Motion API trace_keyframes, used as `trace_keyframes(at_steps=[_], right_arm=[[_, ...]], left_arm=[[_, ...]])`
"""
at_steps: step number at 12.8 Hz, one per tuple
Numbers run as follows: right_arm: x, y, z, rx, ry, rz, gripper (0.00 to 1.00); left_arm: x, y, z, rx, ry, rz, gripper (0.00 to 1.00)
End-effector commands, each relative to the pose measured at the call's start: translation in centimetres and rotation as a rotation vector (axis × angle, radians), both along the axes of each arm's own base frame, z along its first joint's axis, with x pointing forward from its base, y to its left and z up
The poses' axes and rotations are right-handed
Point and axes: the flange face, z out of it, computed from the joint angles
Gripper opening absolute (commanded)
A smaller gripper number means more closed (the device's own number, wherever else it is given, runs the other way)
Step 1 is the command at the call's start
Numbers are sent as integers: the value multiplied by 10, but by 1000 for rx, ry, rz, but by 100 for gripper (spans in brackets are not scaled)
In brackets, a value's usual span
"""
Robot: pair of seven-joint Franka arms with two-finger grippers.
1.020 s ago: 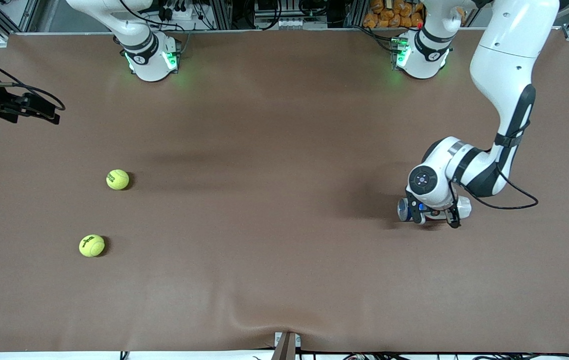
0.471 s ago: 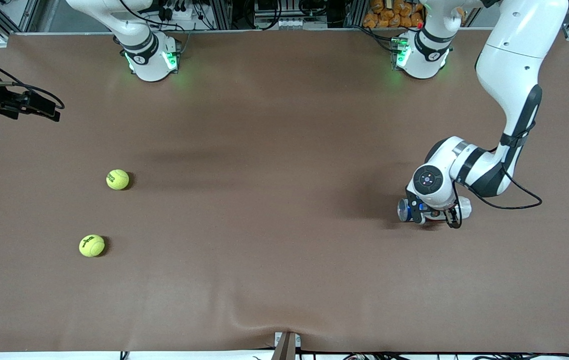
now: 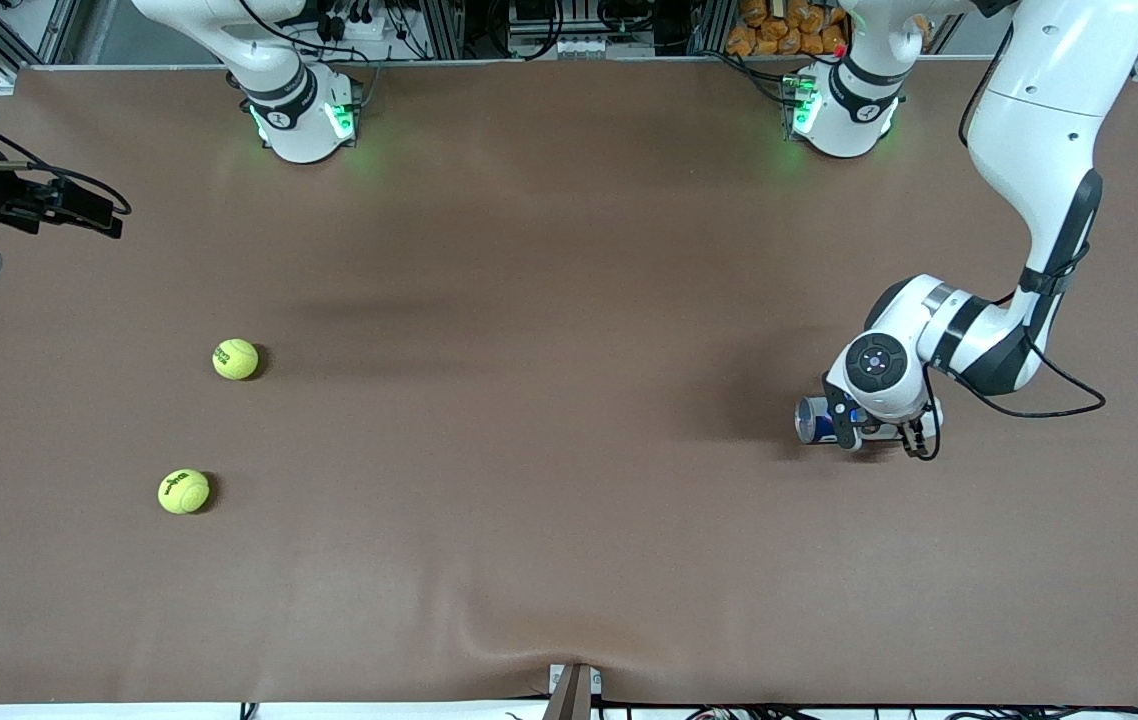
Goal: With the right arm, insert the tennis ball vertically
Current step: 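Close the left gripper around the tube's closed end, then stand the tube upright with the left gripper while the right gripper reaches out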
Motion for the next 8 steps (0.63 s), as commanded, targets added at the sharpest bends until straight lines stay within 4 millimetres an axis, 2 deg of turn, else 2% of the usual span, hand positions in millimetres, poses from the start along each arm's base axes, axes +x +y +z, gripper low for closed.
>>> trace_keyframes(at_steps=[1, 8], right_arm=[[0, 1, 3, 2, -3, -16, 100], [6, -5, -6, 1, -3, -27, 100]], left_arm=[[-4, -3, 3, -11, -1, -25, 81], [-4, -13, 5, -19, -4, -40, 73]])
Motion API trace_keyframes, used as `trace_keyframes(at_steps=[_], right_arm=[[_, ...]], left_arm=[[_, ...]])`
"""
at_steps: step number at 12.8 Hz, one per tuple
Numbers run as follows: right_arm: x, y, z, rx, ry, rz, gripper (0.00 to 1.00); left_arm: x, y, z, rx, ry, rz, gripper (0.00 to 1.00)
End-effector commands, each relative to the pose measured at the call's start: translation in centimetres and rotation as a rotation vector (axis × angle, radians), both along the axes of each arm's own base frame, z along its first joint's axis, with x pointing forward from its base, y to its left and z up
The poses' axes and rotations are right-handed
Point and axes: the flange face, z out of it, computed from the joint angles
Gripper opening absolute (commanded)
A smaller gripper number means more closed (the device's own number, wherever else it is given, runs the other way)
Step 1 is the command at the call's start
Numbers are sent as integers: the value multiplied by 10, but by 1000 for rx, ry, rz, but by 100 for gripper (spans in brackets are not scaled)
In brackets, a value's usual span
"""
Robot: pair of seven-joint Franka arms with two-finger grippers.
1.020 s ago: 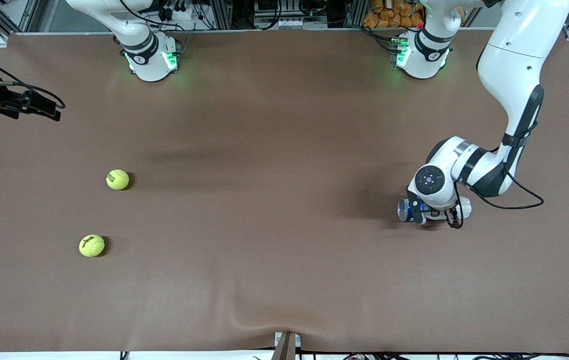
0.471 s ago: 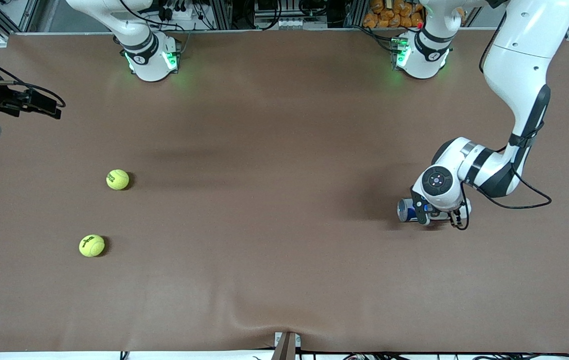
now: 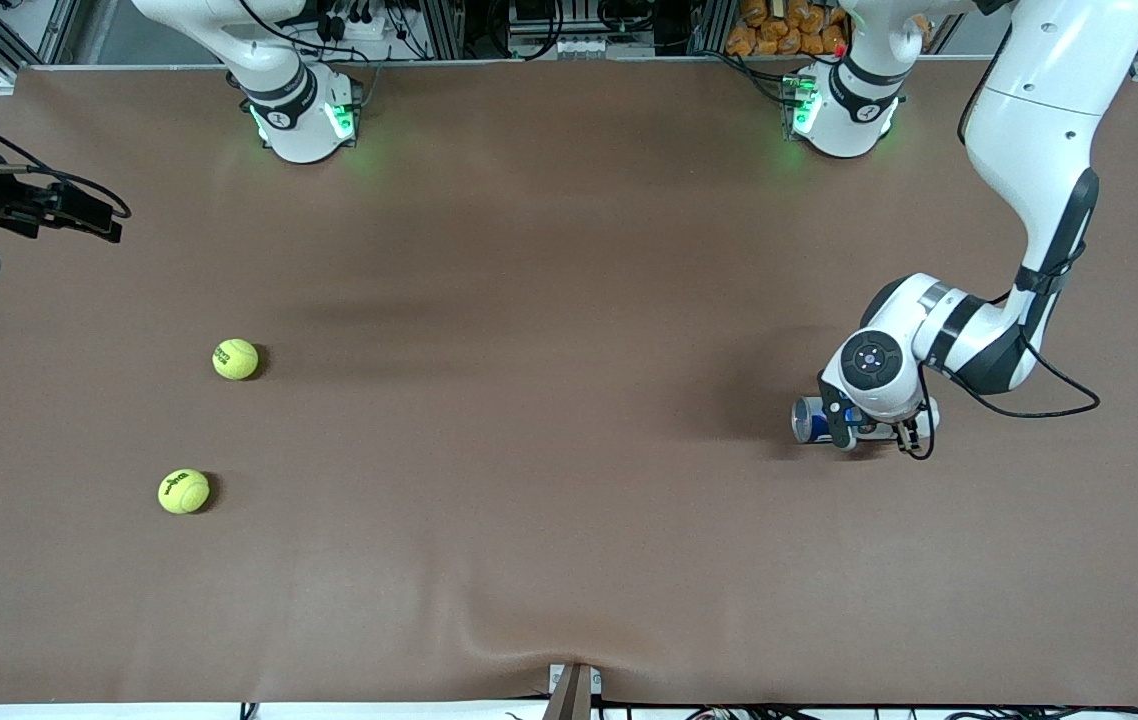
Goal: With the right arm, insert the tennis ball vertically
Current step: 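Stand the tube upright with the left gripper while the right gripper reaches out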
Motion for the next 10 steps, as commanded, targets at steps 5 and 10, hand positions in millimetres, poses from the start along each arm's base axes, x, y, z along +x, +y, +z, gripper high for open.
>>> trace_keyframes(at_steps=[5, 10], right_arm=[[15, -20, -24, -13, 28, -119, 100], [44, -57, -54, -36, -37, -287, 100]], left_arm=[[-2, -66, 35, -114, -38, -66, 72], [-1, -159, 91, -401, -45, 58, 71]])
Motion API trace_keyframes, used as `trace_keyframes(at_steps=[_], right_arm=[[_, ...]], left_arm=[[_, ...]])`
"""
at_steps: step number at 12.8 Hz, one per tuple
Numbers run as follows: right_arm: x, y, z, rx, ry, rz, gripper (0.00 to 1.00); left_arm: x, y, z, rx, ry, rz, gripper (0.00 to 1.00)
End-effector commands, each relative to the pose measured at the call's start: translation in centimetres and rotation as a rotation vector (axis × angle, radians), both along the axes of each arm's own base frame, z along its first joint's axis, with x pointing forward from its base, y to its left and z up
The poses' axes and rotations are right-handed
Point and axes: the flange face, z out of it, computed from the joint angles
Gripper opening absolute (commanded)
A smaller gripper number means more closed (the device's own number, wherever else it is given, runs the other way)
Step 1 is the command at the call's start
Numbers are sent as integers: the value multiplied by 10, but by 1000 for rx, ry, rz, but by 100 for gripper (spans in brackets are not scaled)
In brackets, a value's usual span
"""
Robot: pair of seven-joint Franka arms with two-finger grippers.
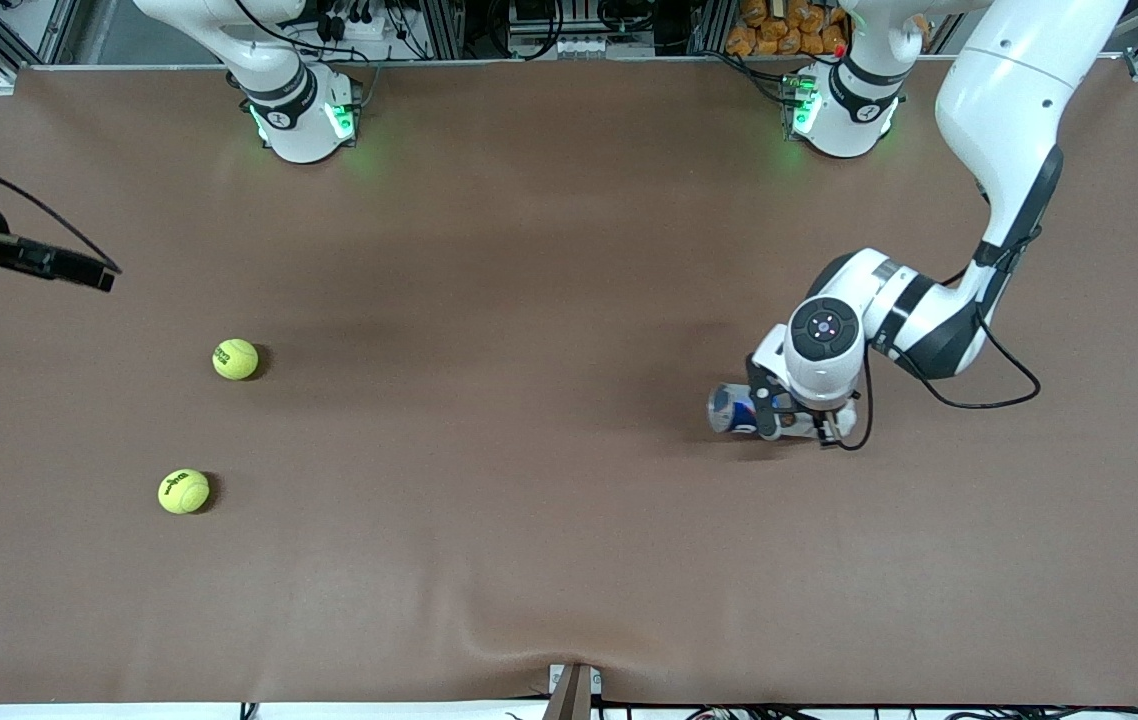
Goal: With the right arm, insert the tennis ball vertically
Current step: 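Stand the tube upright with the left gripper while the right gripper reaches out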
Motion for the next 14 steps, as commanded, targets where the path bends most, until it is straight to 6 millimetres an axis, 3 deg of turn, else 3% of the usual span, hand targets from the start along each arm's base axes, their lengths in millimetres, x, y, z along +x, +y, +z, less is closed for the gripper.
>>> trace_keyframes(at_steps=[1, 3, 7, 9, 14], right_arm=[[8, -28, -11, -6, -19, -102, 100], [7, -37, -31, -4, 19, -119, 100], [-2, -41, -63, 3, 82, -129, 100], [-7, -39, -84, 6, 105, -125, 100], [-22, -12, -135, 5, 119, -80, 100]], left_arm=[[5, -48, 32, -165, 6, 81, 71], [13, -90, 51, -334, -26, 169, 71], [39, -132, 67, -645, -75, 328, 71], [43, -152, 70, -766, -116, 377, 72], [18, -217, 64, -1013, -186, 502, 72]])
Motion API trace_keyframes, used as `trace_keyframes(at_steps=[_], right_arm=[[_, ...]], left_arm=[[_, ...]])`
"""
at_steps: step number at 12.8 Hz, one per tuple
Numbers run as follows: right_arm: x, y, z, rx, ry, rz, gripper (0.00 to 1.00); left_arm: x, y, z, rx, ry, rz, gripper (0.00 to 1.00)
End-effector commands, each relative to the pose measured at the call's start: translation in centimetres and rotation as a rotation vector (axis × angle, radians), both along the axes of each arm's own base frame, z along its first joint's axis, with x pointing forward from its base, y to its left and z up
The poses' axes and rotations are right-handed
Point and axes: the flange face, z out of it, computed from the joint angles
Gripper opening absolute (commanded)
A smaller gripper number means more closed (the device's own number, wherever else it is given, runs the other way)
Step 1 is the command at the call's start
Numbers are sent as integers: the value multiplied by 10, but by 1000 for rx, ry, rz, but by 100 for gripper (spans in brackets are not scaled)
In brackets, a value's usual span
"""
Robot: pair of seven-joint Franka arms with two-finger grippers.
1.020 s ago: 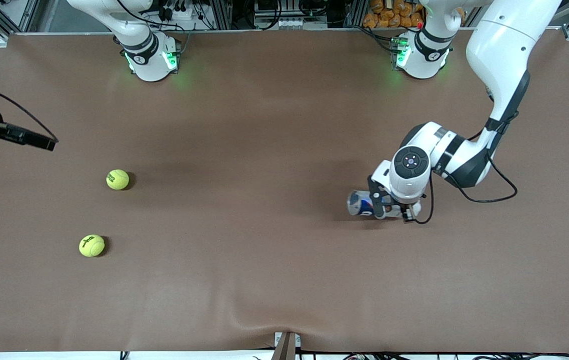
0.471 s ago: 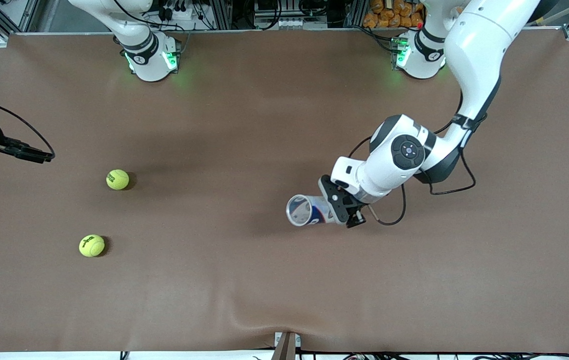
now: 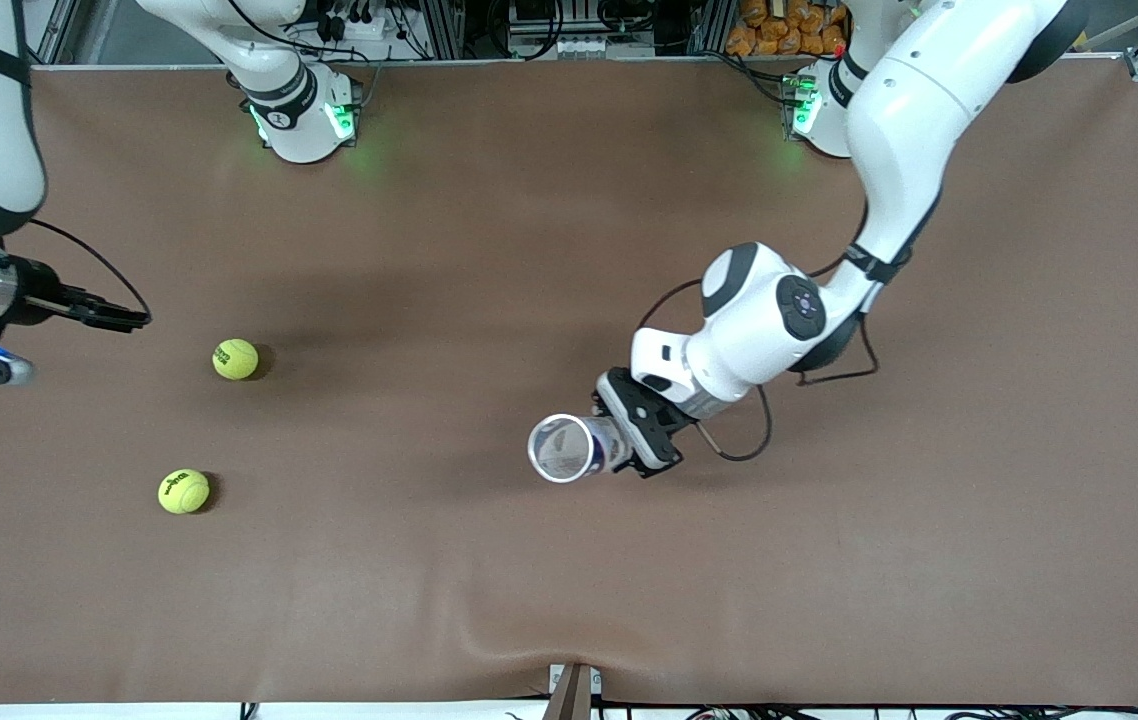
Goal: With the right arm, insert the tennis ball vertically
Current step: 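Stand the tube upright with the left gripper while the right gripper reaches out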
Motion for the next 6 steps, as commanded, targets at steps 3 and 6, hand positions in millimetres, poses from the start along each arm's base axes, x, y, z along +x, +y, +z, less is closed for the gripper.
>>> trace_keyframes(at_steps=[3, 6], right_arm=[[-19, 25, -56, -8, -63, 24, 100], [-40, 32, -113, -17, -133, 37, 100]], left_arm=[[-34, -59, -34, -162, -115, 122, 72], [-53, -75, -59, -201, -191, 163, 72]])
